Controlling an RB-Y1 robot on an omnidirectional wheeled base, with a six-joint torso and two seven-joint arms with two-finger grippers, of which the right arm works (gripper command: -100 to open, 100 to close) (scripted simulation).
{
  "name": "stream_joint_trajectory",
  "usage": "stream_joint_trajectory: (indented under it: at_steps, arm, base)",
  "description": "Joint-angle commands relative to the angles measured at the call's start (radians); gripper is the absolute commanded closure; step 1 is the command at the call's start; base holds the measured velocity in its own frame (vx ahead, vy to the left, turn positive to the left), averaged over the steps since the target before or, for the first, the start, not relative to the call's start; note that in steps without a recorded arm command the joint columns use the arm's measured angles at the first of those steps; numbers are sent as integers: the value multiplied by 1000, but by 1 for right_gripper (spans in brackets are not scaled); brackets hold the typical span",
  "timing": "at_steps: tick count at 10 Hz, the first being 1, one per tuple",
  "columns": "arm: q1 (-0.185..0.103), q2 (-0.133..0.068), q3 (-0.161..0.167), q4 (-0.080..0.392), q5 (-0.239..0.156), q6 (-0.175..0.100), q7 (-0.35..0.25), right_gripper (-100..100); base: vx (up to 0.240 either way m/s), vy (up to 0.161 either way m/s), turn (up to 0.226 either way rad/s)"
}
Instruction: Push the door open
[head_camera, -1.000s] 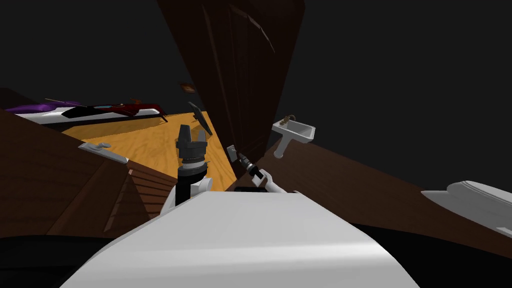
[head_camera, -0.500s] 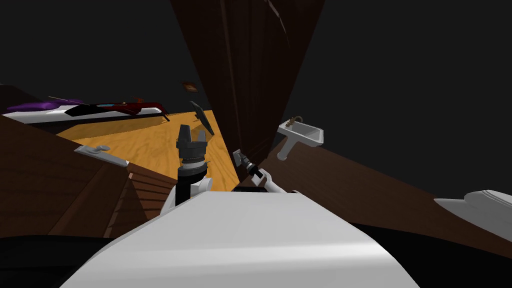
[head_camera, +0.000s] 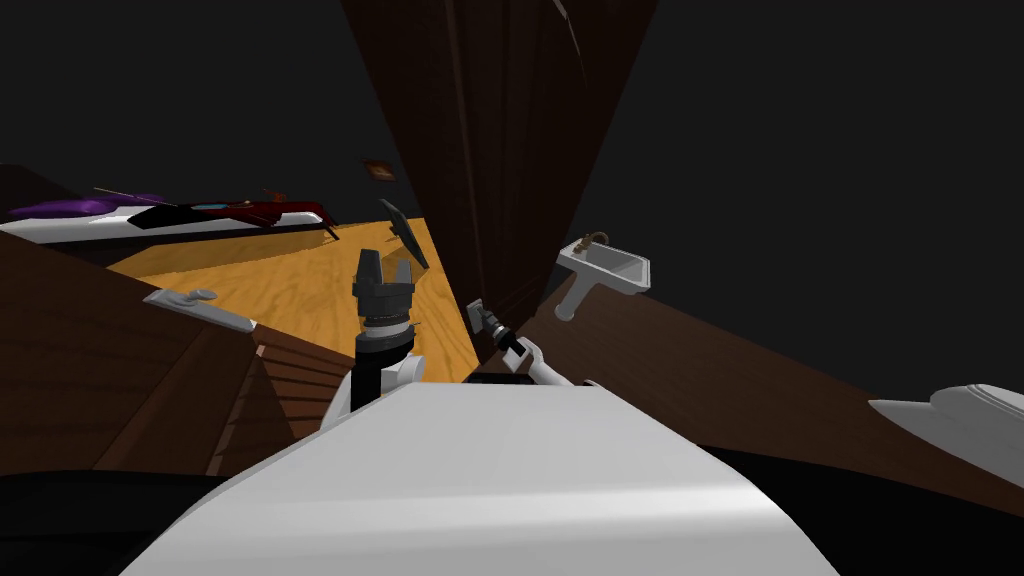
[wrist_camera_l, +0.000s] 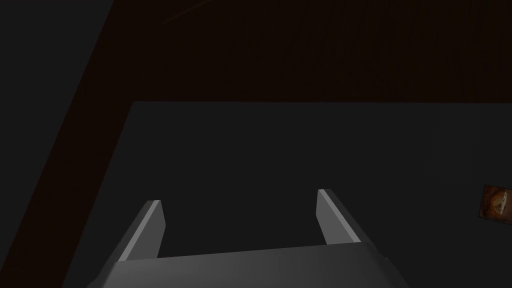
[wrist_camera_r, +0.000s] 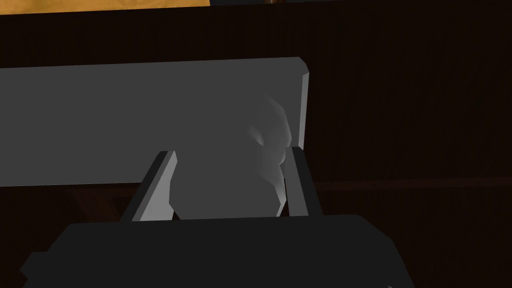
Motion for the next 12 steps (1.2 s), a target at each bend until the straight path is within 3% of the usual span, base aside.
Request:
stream_joint_trajectory:
  at_steps: [1,3,12]
  arm:
    - [4,-3,1,1,0,-1,-1,100]
    - [12,-4,-7,-8,15,2,-5,100]
    - [78,-13,-49,-54,103,14,-30,100]
  base:
    - [0,0,0]
    - [33,50,-41]
    - [96,159,-107]
